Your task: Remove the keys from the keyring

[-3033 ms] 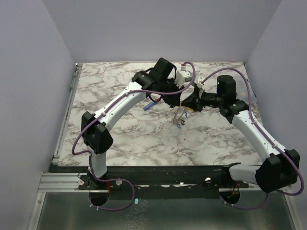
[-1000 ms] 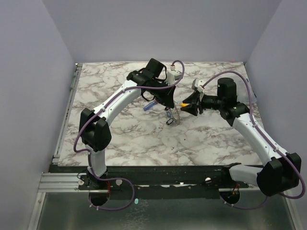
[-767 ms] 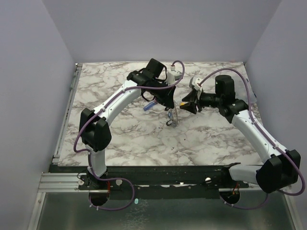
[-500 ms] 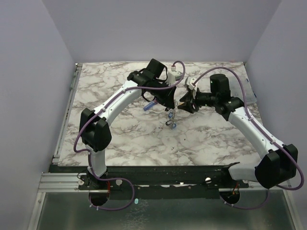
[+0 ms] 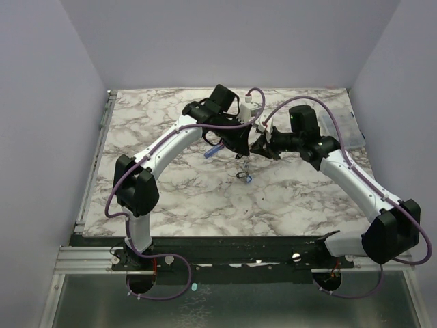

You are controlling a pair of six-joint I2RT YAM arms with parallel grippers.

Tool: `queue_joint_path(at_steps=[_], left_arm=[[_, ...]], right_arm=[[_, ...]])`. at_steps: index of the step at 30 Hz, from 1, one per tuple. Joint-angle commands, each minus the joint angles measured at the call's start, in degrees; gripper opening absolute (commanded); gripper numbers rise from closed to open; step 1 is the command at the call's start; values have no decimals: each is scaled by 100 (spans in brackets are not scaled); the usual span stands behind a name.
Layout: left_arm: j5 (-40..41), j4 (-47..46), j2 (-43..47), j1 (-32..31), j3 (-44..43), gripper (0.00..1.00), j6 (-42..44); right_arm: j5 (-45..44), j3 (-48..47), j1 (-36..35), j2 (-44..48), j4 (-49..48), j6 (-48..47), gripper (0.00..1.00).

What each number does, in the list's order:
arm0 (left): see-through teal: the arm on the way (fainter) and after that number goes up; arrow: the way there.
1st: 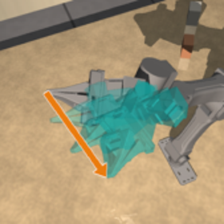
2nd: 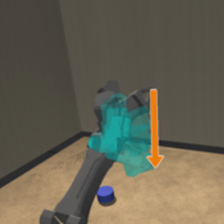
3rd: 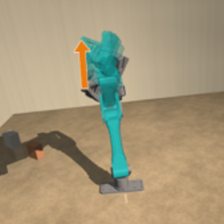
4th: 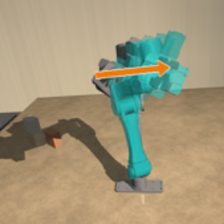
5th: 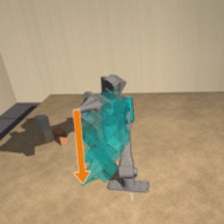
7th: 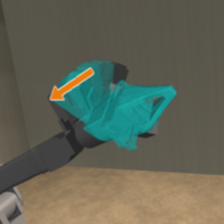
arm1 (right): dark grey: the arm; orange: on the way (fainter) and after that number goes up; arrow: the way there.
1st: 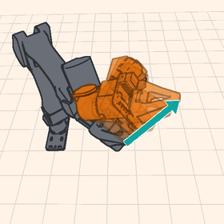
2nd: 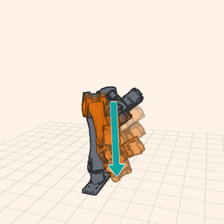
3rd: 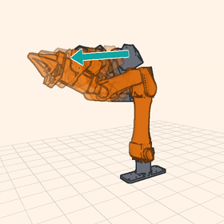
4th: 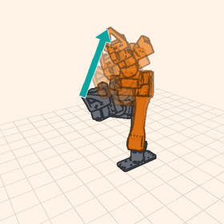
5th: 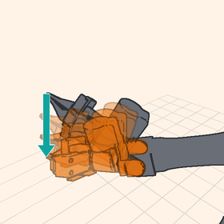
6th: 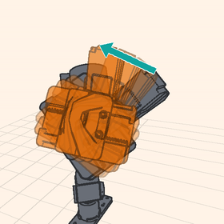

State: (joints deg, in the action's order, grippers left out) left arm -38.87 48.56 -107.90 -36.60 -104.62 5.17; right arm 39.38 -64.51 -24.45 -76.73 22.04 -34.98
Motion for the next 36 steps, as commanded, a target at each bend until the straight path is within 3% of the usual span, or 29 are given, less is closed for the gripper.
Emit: queue_joint_path(at_steps=[1, 4, 5, 15, 22, 36], left_arm=[[20, -23, 249, -47, -56, 0, 90], [60, -23, 263, -43, -56, 0, 90], [94, -23, 268, -48, -58, 0, 97], [-34, -129, 266, 177, 107, 0, -91], [-206, -195, 112, 196, 143, 0, -242], [-118, -240, 129, 308, 374, 0, -253]], right_arm=[[-177, -211, -57, -92, 165, -216, 16], [-152, -203, -66, -58, 169, -237, 1], [-135, -196, -64, -35, 169, -242, 1], [-120, 379, -69, 577, -876, 338, 1], [292, 948, -60, 656, -2470, 1213, 1], [1097, 897, -57, 630, -2657, 1820, 1]])
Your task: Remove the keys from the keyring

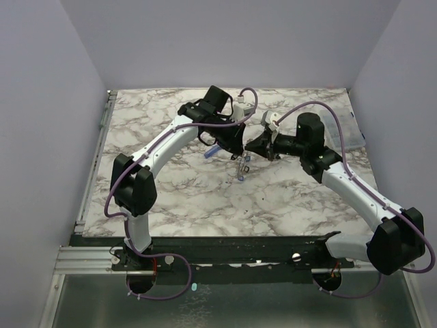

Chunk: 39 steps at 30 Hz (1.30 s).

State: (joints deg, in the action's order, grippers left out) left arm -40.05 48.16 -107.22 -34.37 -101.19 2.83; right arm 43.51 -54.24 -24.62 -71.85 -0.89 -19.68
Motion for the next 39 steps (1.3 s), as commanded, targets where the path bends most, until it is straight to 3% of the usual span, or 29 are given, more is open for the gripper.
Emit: queue_joint_path(at_steps=[1, 19, 29, 39], left_arm=[[-10, -200, 61, 93, 22, 0, -19], [106, -207, 421, 527, 323, 0, 201], [1053, -521, 675, 1618, 1085, 0, 358], [1770, -864, 602, 2814, 2374, 0, 1058]], right_arm=[[700, -113, -47, 145, -349, 279, 1], [-8, -409, -25, 254, 553, 46, 1], [-499, -564, -19, 451, 1237, -172, 1], [-353, -685, -25, 629, 1966, -381, 1]])
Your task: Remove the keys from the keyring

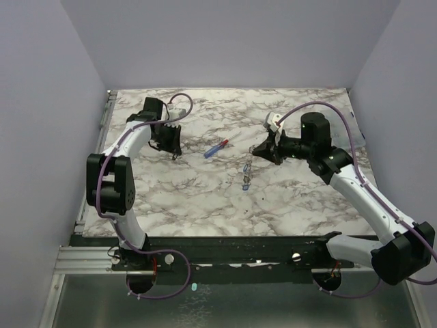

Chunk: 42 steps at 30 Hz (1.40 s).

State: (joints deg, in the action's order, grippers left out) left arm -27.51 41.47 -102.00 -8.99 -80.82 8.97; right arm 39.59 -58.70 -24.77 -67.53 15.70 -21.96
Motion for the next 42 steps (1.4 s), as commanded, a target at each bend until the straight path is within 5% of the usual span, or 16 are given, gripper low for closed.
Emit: queue_joint_path(at_steps=[1, 8, 25, 36, 42], left_arm=[[585, -238, 38, 306, 399, 0, 476], [990, -521, -504, 481, 636, 4, 522], [789, -799, -569, 715, 929, 59, 541], [-688, -767, 417, 715, 810, 97, 970], [-2016, -728, 941, 636, 1162, 99, 1601]], right_arm=[[70, -239, -5, 196, 336, -155, 1], [77, -203, -10, 175, 237, 35, 1], [604, -530, -7, -21, 374, 121, 0], [1222, -960, -4, -192, 778, -185, 1], [1865, -1278, -9, -299, 1224, -563, 0]])
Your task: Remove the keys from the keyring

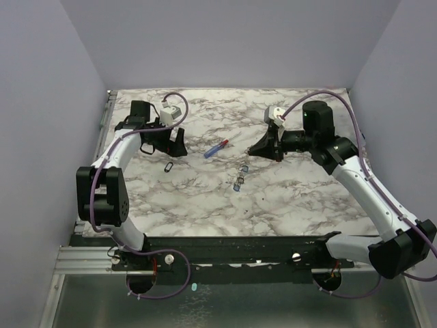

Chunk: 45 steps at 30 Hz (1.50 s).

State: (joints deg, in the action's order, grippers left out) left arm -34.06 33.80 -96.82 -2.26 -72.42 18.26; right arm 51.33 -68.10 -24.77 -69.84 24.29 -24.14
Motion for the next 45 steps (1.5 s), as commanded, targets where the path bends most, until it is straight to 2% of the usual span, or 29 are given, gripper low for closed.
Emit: queue_joint_path(at_steps=[1, 4, 8, 12, 19, 26, 36, 41, 45], left_arm=[[-1570, 43, 535, -66, 439, 99, 848], [-1991, 48, 835, -321, 737, 99, 1241], [-2140, -159, 1244, -765, 1114, 98, 1535], [-2208, -1061, 1577, -997, 1505, 94, 1088], [-2400, -1684, 1449, -1216, 1486, 86, 824], [-2445, -2553, 1262, -1602, 1573, 80, 214], [-2579, -3309, 1059, -2075, 1751, 85, -272], [-2635, -4270, 991, -2207, 1965, 85, -905], [-2651, -4678, 908, -2363, 2081, 85, -1168]], right_arm=[[766, -397, -10, -90, 432, -401, 1], [952, -581, -10, -161, 567, -459, 1], [1202, -791, -10, -213, 757, -551, 1], [1408, -906, -10, -250, 854, -593, 1], [1782, -1042, -10, -325, 1081, -794, 0], [2026, -1141, -19, -370, 1161, -806, 1], [2408, -1225, -27, -448, 1350, -938, 1], [2467, -1287, -45, -494, 1399, -964, 0], [2479, -1348, -64, -520, 1418, -954, 1]])
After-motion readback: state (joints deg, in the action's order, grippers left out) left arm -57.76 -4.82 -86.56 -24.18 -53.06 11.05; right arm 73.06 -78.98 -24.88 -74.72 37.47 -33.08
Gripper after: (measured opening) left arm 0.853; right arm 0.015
